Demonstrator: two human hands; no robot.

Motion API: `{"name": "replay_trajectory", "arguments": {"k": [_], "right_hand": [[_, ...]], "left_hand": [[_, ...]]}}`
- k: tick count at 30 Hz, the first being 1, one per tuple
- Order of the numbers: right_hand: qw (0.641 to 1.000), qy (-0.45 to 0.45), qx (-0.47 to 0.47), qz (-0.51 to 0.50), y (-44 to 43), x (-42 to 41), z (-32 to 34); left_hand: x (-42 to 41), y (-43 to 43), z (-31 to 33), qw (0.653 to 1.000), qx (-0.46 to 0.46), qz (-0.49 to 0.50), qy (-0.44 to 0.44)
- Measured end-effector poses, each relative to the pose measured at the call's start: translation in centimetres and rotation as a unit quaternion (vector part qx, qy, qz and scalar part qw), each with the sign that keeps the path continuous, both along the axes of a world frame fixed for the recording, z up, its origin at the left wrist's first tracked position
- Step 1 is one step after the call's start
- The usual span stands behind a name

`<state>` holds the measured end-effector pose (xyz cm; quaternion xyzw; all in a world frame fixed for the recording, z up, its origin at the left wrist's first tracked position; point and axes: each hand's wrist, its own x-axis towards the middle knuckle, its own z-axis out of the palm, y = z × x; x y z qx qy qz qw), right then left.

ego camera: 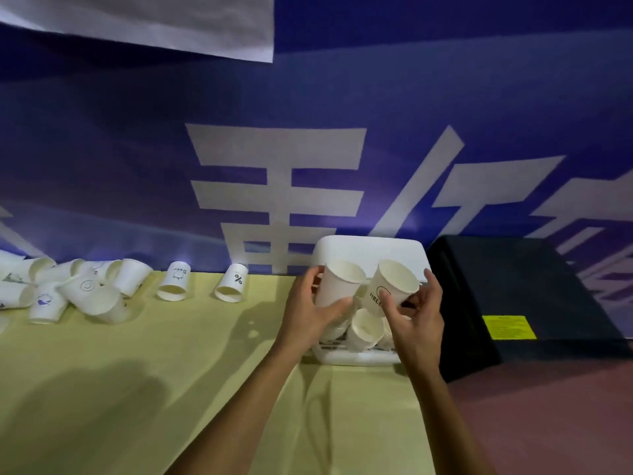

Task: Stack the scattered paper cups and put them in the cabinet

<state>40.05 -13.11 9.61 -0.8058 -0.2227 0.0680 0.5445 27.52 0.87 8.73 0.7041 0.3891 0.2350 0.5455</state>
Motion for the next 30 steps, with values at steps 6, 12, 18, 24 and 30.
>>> {"name": "replay_trajectory", "arguments": {"k": [6,12,18,24,30], "right_hand": [[0.999,0.025,-0.031,-0.021,-5.5,2.3,-2.9],[0.996,0.042,-0.076,0.014,-5.8,4.0,-6.0],[0.988,0.034,-0.151,0.016,-5.1,4.8,-9.4],[0.975,0.003,-0.219,0.046,-4.6,5.3,-11.4],[0.978,0.013,-0.199,0.056,-4.8,5.1,-9.9]], "left_hand": [[2.8,-3.4,-1.0,0.999,0.005,-0.053,-0.004],[4.2,-5.1,-1.9,0.996,0.014,-0.092,0.007],[4.4,-6.3,-2.0,0.993,0.025,-0.106,0.042],[4.3,-6.8,-2.8,0.992,0.02,-0.11,0.056],[4.5,-6.7,-2.9,0.991,0.018,-0.117,0.059]]}}
